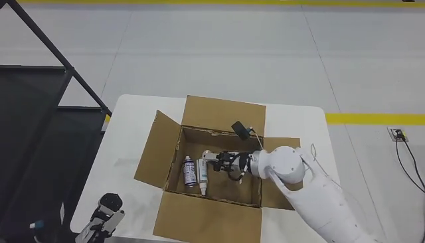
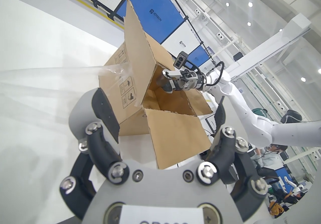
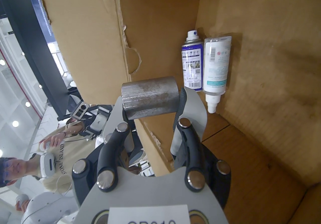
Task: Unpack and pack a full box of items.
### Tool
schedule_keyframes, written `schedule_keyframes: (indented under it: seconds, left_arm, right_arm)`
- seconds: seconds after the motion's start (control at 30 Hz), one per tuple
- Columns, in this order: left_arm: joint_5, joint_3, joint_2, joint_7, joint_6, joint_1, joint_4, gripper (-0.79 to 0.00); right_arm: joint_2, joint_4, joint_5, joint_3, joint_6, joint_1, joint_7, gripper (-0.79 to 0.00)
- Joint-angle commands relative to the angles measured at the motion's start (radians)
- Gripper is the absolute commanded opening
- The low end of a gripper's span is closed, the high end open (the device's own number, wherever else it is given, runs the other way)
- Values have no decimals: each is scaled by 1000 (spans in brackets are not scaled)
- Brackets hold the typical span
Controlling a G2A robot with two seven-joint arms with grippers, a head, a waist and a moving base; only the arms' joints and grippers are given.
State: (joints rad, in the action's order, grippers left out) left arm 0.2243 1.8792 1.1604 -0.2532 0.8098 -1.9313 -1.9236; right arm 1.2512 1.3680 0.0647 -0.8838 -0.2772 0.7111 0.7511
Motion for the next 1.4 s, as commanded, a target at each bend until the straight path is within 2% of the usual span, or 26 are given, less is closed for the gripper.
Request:
schedule_keyframes:
  seconds: [0.0, 0.57, 0.63, 0.7, 0.8, 1.03, 1.07, 1.1, 1.2, 1.27, 1.37]
  left_arm:
    - [4, 1, 0, 1, -2, -2, -8, 0]
    - [-1, 12, 1, 14, 6, -18, -9, 0]
    - [-1, 13, 1, 16, 7, -20, -9, 0]
    - [-2, 13, 1, 18, 7, -21, -9, 0]
    - [1, 15, 1, 18, 9, -22, -11, 0]
    - [2, 16, 1, 21, 16, -26, -14, 0]
    - [3, 17, 1, 21, 16, -26, -14, 0]
    - [3, 17, 1, 21, 17, -27, -13, 0]
    - [5, 17, 1, 21, 19, -28, -13, 0]
    - [5, 18, 1, 21, 20, -28, -13, 0]
    - [7, 17, 1, 19, 20, -28, -15, 0]
  right_arm:
    - [6, -15, -45, 33, -19, -8, -30, -785]
    - [73, -172, -257, 218, -250, -139, 2, -785]
    - [82, -188, -266, 231, -264, -149, 7, -702]
    - [90, -199, -276, 243, -269, -155, 9, -702]
    - [98, -206, -287, 252, -271, -157, 4, -508]
    - [106, -196, -319, 248, -292, -141, -26, -397]
    - [105, -192, -322, 244, -293, -136, -32, -351]
    - [104, -185, -324, 238, -293, -130, -37, -240]
    - [98, -160, -335, 217, -296, -107, -54, -160]
    - [93, -135, -346, 200, -298, -90, -64, 0]
    - [80, -79, -348, 157, -280, -55, -89, 0]
